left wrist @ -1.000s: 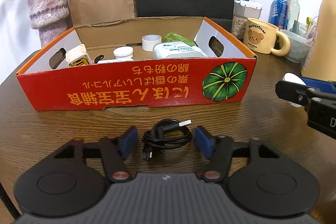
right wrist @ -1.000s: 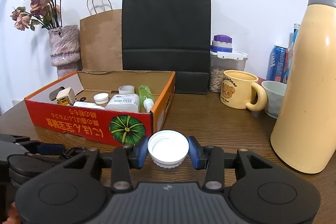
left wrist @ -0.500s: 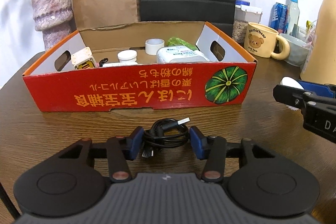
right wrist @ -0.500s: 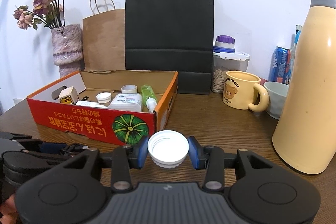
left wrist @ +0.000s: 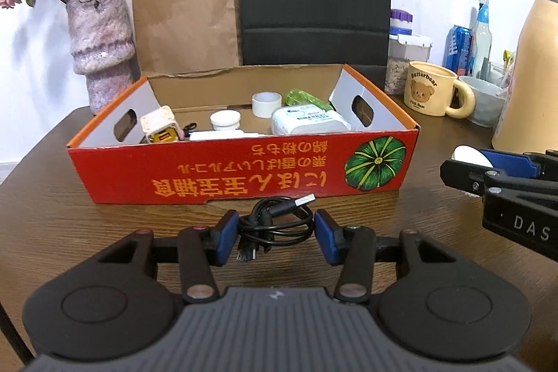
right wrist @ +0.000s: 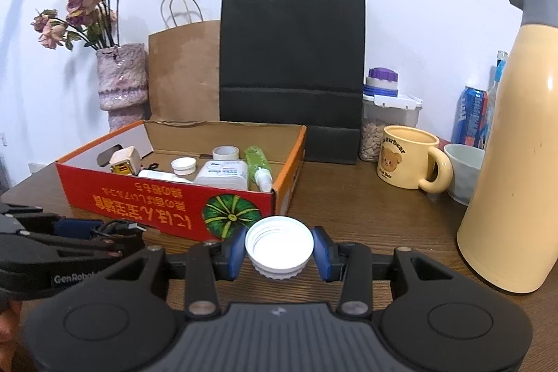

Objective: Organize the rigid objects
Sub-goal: 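Carry the cable with the left tool while the right tool carries the lid into the box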

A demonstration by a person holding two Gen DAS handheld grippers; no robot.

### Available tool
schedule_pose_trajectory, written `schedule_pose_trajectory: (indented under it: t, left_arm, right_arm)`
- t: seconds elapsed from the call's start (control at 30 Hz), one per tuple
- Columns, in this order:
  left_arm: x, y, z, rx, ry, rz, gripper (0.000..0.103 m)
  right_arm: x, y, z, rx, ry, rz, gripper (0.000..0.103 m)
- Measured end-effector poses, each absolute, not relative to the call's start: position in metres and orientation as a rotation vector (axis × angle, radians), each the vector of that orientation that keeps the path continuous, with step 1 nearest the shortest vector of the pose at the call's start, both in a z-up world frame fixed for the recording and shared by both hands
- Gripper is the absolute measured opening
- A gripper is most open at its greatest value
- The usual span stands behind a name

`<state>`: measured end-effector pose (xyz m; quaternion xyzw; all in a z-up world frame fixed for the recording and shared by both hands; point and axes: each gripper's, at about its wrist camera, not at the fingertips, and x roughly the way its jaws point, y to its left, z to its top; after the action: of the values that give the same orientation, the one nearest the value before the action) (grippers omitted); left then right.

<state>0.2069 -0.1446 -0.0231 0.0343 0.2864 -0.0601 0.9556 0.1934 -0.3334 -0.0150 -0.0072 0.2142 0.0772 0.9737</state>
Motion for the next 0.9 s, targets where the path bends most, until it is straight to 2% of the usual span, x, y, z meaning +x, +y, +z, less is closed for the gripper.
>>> schedule_pose_trajectory:
  t: [0.9]
  left_arm:
    - [0.185,-0.064,0.017,0.013,0.486,-0.053,0.048]
  right_arm:
    - [0.179,-0.249,0.015,-0.022,0.364,0.265,0.039]
